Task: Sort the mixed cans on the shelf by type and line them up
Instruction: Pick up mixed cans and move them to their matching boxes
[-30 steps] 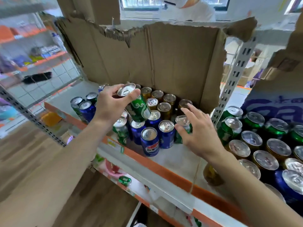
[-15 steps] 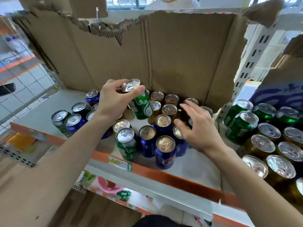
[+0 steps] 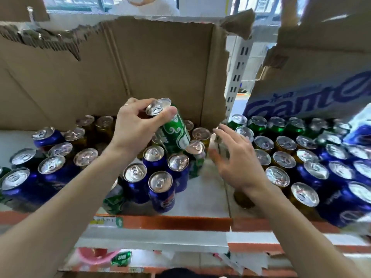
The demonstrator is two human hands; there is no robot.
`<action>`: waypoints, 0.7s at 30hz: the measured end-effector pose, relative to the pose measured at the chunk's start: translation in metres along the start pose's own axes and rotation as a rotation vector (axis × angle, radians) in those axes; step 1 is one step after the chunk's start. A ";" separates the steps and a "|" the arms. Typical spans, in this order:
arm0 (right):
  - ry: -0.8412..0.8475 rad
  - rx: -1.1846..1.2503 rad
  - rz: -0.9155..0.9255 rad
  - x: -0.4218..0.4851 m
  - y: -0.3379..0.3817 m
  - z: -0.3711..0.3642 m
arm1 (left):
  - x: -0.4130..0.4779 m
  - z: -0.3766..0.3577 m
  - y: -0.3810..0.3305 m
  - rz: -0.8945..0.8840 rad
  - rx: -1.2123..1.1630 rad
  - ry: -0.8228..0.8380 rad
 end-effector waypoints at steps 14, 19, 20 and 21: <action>-0.019 -0.099 -0.178 -0.068 -0.081 0.069 | -0.025 -0.165 -0.004 -0.101 0.296 0.258; 0.020 -0.103 -0.193 -0.078 -0.093 0.063 | -0.024 -0.189 0.015 -0.046 0.356 0.278; 0.025 -0.104 -0.199 -0.079 -0.095 0.062 | -0.024 -0.193 0.018 -0.036 0.359 0.284; 0.029 -0.106 -0.204 -0.080 -0.097 0.061 | -0.024 -0.197 0.021 -0.027 0.363 0.290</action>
Point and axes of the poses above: each hand's wrist, its own x-axis towards the middle knuckle, its own z-axis out of the back of the hand, y = z × x, the point moved 5 cm from there along x, towards the middle knuckle, and after that the axes turned 15 degrees about z, right-handed, at the moved point
